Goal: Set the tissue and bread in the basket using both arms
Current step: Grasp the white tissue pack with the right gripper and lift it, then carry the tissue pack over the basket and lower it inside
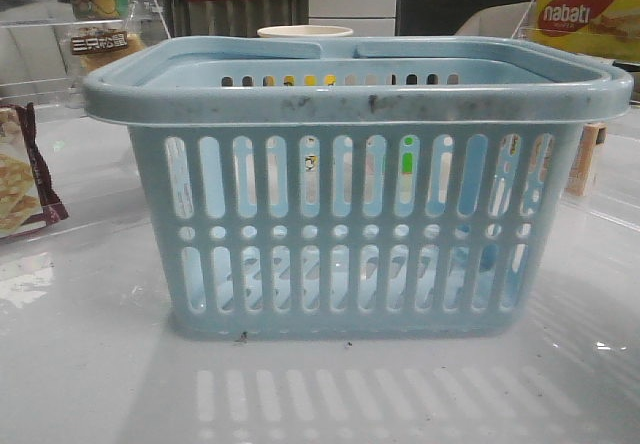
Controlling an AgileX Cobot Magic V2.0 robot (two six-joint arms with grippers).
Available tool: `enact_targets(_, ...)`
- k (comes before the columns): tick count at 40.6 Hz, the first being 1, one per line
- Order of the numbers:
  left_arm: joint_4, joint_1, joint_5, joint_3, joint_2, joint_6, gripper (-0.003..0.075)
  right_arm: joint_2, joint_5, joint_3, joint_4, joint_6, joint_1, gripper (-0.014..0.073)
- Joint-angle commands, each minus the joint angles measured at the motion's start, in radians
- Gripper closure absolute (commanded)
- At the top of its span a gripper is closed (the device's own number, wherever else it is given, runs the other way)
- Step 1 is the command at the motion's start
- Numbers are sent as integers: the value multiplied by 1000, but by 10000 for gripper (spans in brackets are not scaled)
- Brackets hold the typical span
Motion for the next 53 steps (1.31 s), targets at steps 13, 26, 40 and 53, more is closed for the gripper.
enact_targets(13,-9,-214,-91,-28,8,2,193,211,-134,-225,-23,33,-156,34)
enact_targets(26,-9,-217,-91,-28,8,2,193,530,-135,-498,-24,25,-217,34)
enact_targets(40,-9,-217,-91,-28,8,2,193,842,-168,-703,-53,23,-217,34)
enact_targets(53,-9,-217,-91,-28,8,2,193,979,-297,-749,-116,23,-217,34)
